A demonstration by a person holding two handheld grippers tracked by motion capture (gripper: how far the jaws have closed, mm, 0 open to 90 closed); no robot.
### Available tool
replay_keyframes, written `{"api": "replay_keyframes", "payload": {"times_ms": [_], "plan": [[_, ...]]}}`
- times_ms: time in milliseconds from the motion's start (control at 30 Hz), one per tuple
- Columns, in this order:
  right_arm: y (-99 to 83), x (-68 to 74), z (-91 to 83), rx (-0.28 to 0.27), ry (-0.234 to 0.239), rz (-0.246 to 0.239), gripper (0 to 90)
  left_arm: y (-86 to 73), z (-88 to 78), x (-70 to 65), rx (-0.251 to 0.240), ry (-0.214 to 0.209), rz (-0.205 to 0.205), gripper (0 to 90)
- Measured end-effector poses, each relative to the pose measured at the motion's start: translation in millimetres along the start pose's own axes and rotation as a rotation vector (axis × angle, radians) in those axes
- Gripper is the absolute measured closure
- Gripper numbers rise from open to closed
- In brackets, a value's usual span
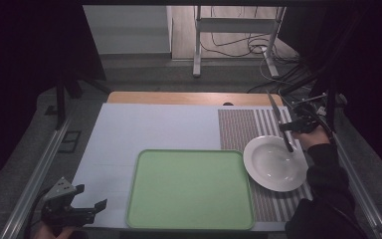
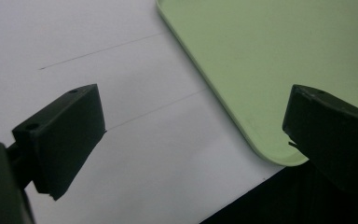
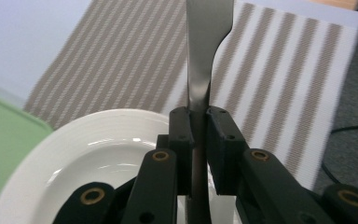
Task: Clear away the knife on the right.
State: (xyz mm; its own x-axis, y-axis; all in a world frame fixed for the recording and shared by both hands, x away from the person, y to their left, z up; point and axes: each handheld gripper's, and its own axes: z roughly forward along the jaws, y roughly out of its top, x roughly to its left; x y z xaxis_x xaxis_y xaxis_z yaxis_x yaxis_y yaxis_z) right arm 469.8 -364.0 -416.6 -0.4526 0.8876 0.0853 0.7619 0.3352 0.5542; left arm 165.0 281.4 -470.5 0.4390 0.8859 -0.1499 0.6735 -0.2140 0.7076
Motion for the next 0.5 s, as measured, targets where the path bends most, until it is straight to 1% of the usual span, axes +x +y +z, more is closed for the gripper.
{"api": "replay_keyframes", "payload": {"times_ms": [333, 500], "plan": [[-5.8, 39.8, -0.7, 0.006, 0.055, -0.062, 81.2, -0.2, -0.2, 0.0, 0.000, 0.000, 0.001, 5.5], [-11.8, 56.8, 3.1, 0.024, 0.085, -0.089, 81.2, -0.1, -0.2, -0.1, 0.000, 0.001, 0.001, 5.5]]}}
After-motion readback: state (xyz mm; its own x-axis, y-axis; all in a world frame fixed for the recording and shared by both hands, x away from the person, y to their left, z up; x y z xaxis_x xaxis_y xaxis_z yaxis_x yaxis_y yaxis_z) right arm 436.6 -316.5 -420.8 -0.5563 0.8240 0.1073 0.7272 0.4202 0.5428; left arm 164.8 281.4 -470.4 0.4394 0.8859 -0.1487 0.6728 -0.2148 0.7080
